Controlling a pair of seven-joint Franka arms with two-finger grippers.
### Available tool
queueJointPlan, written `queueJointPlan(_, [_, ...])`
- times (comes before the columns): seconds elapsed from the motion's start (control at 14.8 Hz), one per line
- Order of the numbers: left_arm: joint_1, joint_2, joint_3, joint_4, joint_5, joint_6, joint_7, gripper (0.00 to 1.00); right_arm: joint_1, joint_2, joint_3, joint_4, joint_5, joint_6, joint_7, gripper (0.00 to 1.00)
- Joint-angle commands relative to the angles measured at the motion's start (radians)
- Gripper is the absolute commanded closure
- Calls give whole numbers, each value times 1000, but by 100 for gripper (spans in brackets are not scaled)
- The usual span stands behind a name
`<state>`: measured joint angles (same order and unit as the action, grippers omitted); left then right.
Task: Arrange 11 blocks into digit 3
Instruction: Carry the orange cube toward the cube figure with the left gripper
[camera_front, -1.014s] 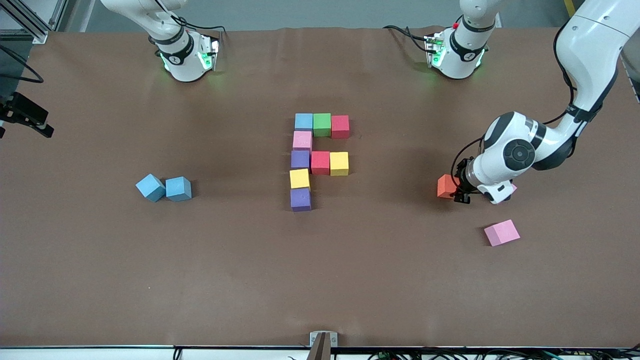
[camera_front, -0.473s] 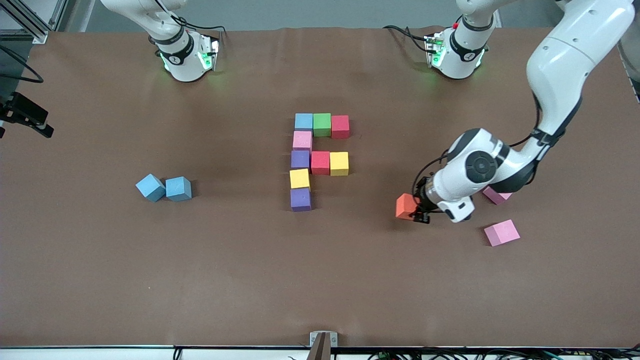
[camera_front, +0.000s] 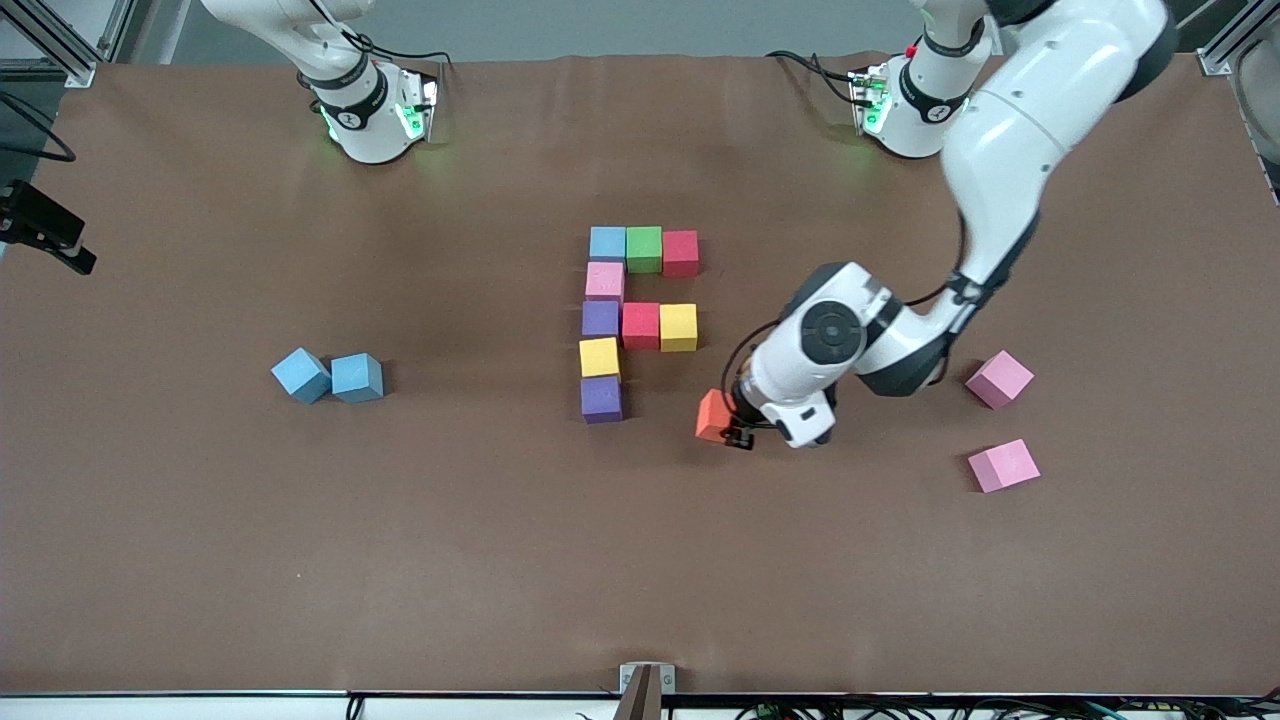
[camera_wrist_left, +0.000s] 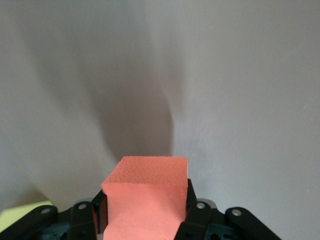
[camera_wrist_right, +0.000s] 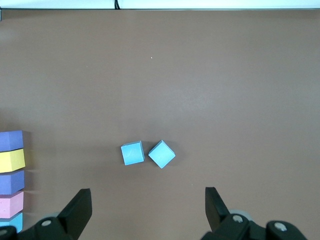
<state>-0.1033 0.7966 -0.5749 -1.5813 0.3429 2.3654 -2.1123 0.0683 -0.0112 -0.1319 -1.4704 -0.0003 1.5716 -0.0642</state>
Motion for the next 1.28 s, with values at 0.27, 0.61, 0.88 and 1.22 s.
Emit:
queueJointPlan(0.27, [-259,23,199,129,-162,-31,-28,89,-5,13,3,15,3,-4,10,0])
queueJointPlan(0.61, [-332,58,239,197,-160,-127,-84,90,-2,13,3,15,3,-5,15,0])
queueJointPlan(0.88, [-420,81,325,257,-179,-178,-100,90,2,13,5,13,2,-5,11,0])
queueJointPlan(1.22, [-443,113,329,307,-179,-178,-101,93,1,13,5,12,2,-4,14,0])
